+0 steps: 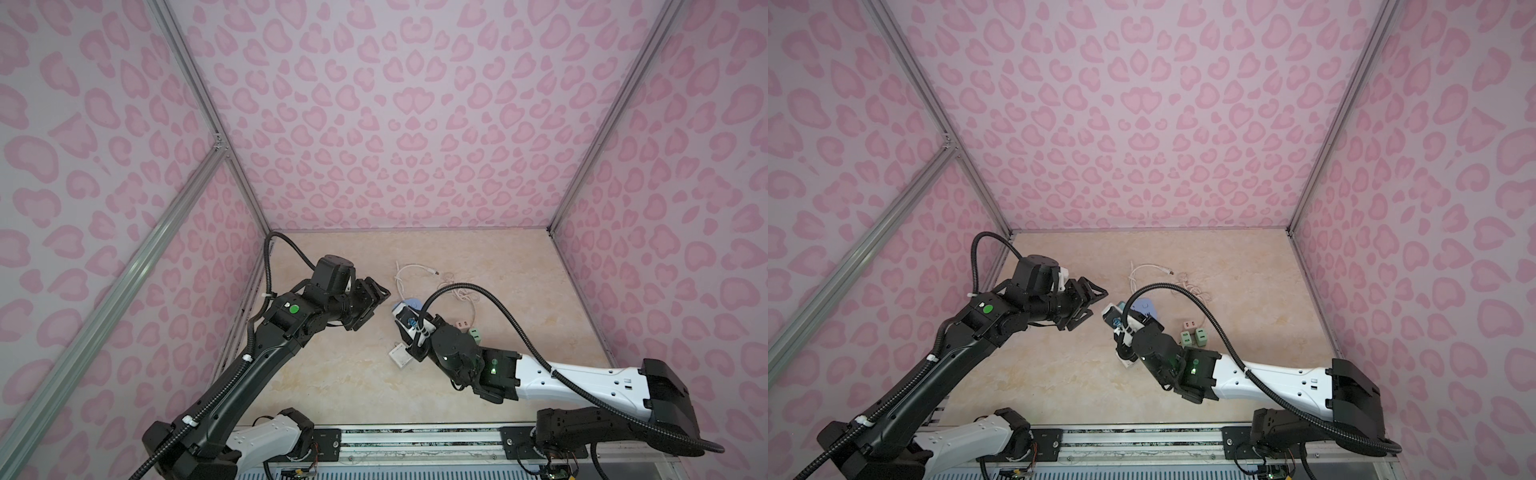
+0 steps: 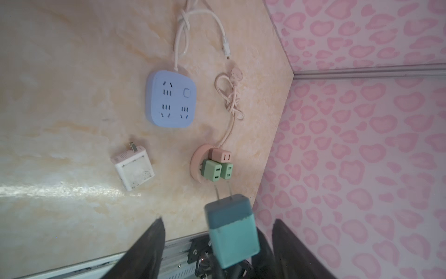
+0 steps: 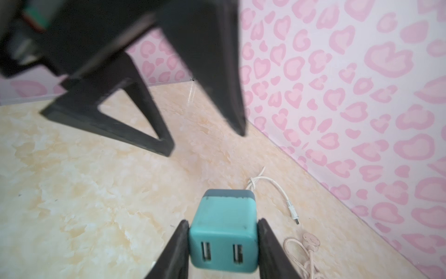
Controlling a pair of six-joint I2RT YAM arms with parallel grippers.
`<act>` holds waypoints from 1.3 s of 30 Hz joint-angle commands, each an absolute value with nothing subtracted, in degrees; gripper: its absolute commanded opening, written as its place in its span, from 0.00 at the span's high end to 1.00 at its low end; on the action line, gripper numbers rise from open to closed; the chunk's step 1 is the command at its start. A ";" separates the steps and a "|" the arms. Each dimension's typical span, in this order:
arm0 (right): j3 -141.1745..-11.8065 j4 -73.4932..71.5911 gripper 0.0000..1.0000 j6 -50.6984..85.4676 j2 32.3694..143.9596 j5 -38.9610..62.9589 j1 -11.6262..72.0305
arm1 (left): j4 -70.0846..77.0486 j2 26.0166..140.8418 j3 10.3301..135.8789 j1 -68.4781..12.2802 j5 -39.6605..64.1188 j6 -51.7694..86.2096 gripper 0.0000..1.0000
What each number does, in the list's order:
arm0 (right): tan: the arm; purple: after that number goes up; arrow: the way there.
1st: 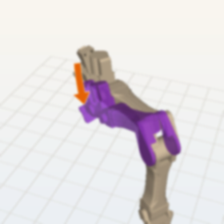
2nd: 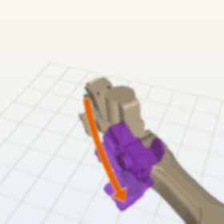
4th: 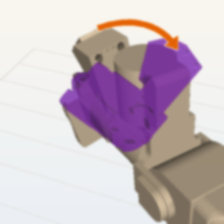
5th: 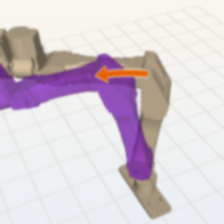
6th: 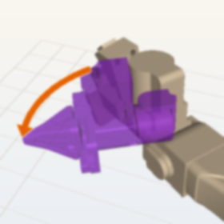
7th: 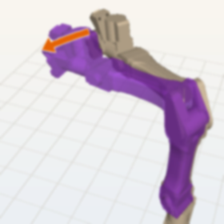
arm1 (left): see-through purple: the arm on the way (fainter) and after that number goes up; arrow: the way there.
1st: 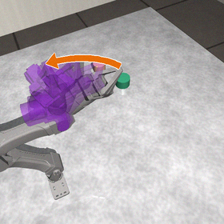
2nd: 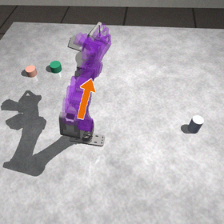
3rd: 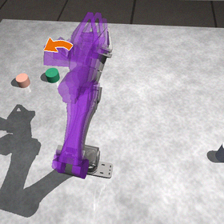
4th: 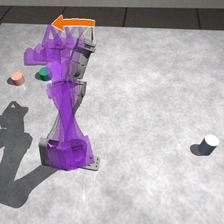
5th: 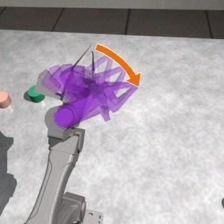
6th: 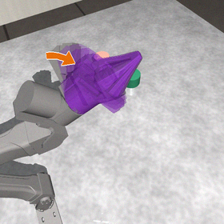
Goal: Insert plugs into power strip
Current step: Insert the plug into the socket.
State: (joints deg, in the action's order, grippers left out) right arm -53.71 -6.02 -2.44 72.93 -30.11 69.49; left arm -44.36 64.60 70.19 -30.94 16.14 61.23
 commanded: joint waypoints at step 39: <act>-106.45 50.01 1.00 29.82 111.65 2.44 44.54 | -32.87 54.97 44.01 -27.80 11.63 47.98 0.30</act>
